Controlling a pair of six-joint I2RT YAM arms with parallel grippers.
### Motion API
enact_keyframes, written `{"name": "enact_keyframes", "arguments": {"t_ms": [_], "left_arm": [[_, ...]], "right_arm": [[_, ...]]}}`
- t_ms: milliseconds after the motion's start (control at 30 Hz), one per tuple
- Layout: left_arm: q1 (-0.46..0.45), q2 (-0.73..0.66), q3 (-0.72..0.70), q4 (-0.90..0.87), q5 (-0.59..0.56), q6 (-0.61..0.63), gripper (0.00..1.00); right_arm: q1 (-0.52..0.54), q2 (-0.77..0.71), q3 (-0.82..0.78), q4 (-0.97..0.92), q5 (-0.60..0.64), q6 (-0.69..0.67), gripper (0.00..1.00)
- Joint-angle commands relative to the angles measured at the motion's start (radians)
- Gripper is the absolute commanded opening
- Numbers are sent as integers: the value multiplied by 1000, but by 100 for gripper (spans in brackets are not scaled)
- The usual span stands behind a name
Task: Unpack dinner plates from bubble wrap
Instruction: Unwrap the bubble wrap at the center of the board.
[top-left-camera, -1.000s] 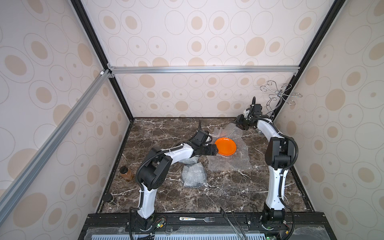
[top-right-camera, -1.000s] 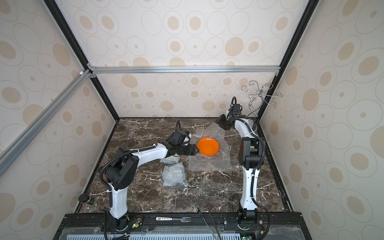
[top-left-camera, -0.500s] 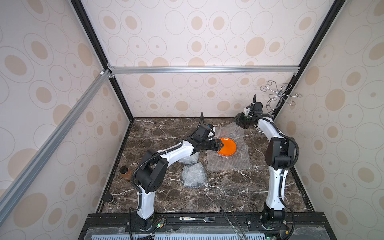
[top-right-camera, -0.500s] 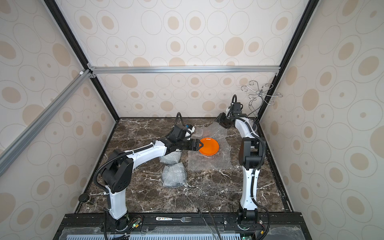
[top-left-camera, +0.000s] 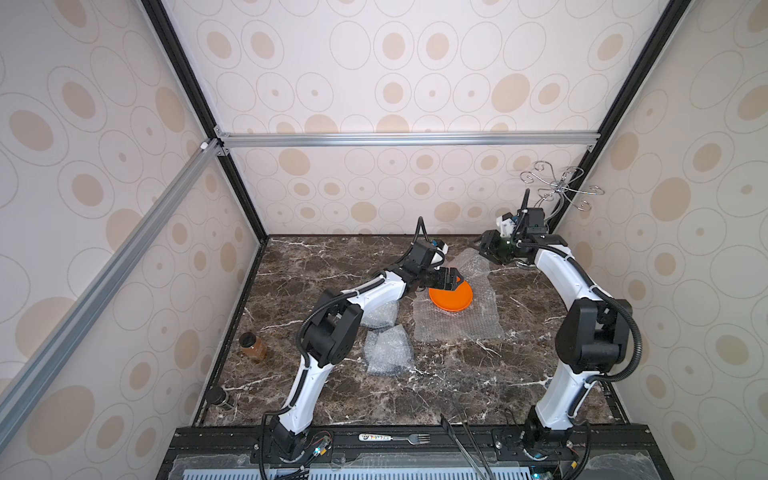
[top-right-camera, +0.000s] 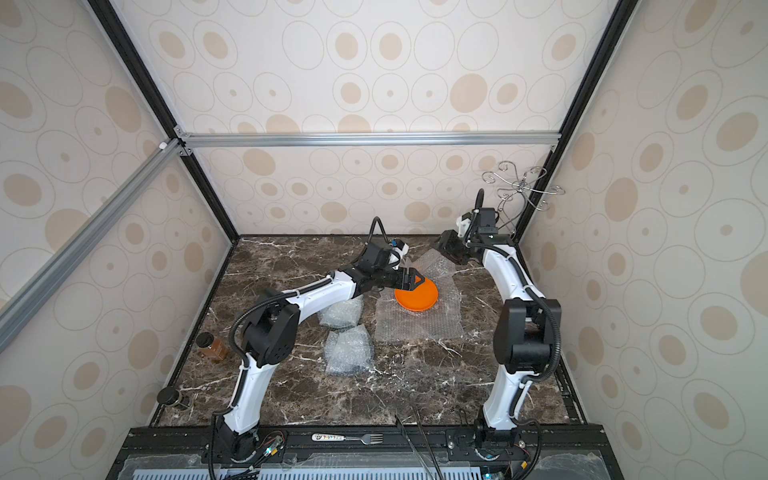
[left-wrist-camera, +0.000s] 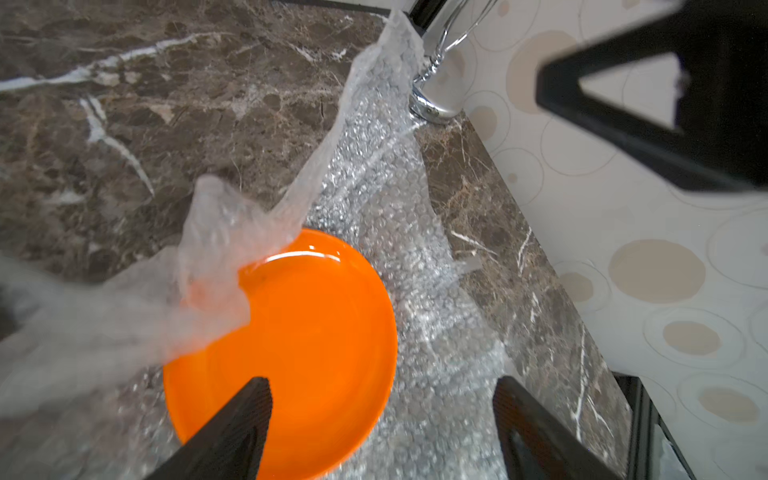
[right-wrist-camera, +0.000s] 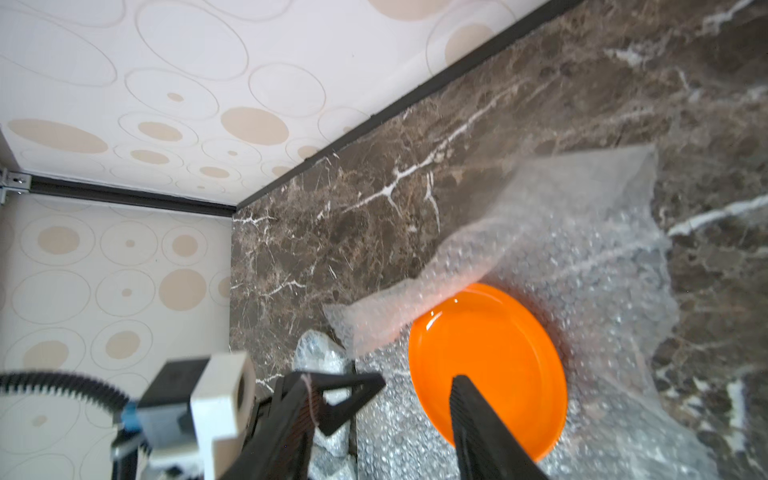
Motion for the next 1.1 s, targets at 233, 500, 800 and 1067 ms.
{"name": "enact_keyframes", "arguments": {"t_ms": [233,500,800,1067], "left_arm": [[5,259,452,-156,-20,91,85],[55,344,570,-170,0,74,85],[93,350,502,-139,-10,80,85],[121,363,480,-121,1,66,86]], "right_arm": [[8,-102,-251,3,2,-53,55],[8,-82,-345,51,15,-38,55],[10,-63,-410,72,34,-47,54],[9,-78,-475,86,44,-51,54]]}}
